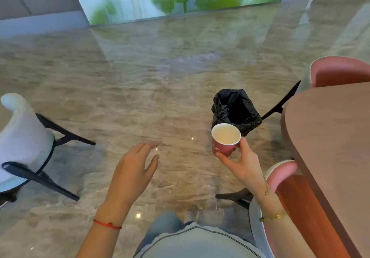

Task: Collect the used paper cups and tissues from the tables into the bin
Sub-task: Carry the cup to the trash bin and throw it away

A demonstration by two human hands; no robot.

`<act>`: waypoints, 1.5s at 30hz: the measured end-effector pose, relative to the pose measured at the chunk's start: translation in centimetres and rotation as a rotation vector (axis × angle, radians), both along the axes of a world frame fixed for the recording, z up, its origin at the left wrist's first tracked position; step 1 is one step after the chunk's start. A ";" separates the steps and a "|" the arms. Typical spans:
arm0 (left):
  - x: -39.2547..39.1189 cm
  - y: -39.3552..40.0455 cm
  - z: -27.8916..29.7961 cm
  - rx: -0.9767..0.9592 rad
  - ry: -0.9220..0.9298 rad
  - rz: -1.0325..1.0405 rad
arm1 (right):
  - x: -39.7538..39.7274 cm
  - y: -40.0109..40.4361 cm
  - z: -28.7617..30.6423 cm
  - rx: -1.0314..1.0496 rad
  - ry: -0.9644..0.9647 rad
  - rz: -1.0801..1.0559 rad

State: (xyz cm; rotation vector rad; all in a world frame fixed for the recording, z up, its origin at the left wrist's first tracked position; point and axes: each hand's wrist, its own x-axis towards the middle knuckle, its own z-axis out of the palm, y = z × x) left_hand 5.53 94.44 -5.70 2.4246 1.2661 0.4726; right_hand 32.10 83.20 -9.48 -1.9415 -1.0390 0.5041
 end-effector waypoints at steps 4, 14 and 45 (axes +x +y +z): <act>5.2 6.8 -0.4 -0.030 -0.009 -0.049 | 4.3 5.8 -0.2 0.007 0.012 -0.048; 20.3 25.3 -2.5 -0.015 -0.007 -0.245 | 16.0 19.0 -4.1 -0.054 0.044 -0.270; 54.6 43.3 -9.4 -0.170 0.110 -0.555 | 44.4 32.1 -15.8 -0.451 0.325 -0.480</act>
